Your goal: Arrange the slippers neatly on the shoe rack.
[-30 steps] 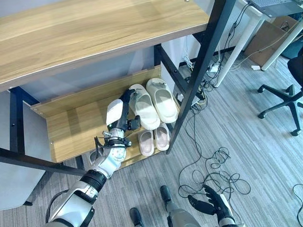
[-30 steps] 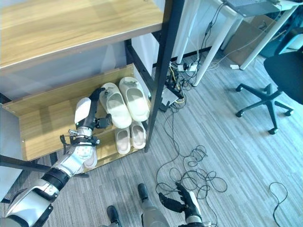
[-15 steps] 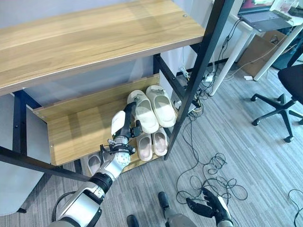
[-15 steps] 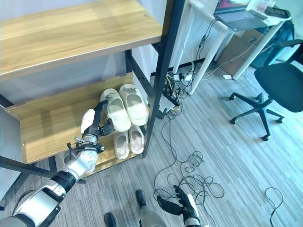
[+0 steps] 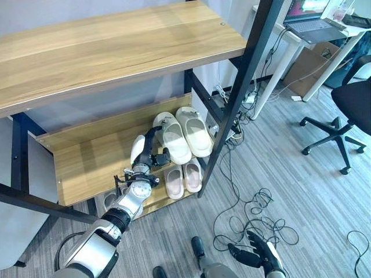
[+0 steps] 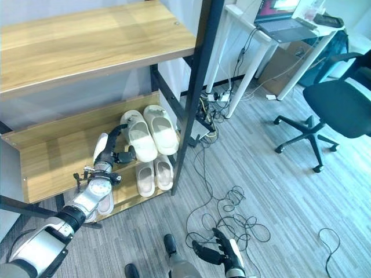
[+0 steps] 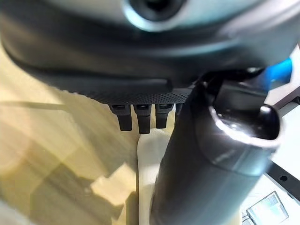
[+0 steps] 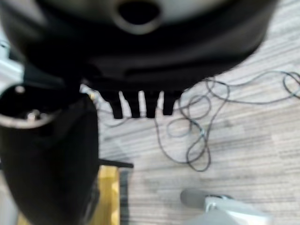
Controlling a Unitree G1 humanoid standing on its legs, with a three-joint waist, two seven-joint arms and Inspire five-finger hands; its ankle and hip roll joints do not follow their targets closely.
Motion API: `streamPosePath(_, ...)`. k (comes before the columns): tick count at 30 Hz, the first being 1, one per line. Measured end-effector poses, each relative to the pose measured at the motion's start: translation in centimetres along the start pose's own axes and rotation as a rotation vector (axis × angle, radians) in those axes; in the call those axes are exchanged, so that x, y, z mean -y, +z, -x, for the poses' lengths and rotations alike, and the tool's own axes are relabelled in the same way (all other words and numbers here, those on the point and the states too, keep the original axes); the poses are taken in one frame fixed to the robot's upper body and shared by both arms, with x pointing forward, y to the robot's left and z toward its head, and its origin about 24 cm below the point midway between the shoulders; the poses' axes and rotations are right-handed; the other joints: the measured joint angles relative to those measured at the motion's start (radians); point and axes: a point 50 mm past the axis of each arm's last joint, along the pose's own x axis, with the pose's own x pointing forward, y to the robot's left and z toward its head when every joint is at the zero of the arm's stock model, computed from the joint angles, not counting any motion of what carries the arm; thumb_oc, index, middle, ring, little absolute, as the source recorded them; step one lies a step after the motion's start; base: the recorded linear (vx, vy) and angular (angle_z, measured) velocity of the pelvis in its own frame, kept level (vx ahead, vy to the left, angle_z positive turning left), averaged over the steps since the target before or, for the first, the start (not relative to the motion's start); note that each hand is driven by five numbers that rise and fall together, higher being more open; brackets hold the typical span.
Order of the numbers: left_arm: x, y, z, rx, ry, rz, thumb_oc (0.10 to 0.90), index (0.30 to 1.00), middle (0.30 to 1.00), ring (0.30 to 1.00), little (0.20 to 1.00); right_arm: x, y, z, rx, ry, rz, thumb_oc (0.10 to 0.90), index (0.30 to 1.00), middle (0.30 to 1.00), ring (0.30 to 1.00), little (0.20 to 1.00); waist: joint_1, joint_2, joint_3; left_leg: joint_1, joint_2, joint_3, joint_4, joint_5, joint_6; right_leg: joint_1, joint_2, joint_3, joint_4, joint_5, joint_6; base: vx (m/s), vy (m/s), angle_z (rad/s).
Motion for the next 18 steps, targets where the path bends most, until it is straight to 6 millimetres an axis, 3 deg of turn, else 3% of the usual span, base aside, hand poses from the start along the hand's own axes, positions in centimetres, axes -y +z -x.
streamPosePath(7,-1.3,-1.5,0.0,-0.045,0.019,-0.088,0.800,0.900,0.900,0.900,0.900,0.0,-0.5,0.0,-0.023,0.002,0.007,0.800,0.900,0.900,0.900,0.900,0.005,0.001,-0.016,0.014,0.005,-0.002,0.000,0.000,0.000,0.016,0.004,-0.004,-0.001,0.000,0.000,0.01,0.005,0.01)
streamPosePath(15,-0.9,0.0,0.1,0.056,-0.005,-0.122,0.800,0.900,0.900,0.900,0.900,-0.2,-1.6,0.3,-0.074,0.023,0.011,0.800,0.900,0.900,0.900,0.900,0.028,0.002,-0.018,0.043,0.010,-0.030,0.000,0.001,-0.001,0.056,0.001,-0.046,-0.001,-0.009,-0.011,0.03,0.009,0.09)
streamPosePath(18,-1.0,0.2,0.6,0.061,0.013,-0.059,0.800,0.900,0.900,0.900,0.900,-0.6,-1.1,0.0,-0.060,0.031,0.001,0.800,0.900,0.900,0.900,0.900,0.033,0.002,-0.019,0.058,0.012,-0.039,0.000,0.000,-0.002,0.076,0.002,-0.054,0.000,-0.010,-0.010,0.02,0.027,0.07)
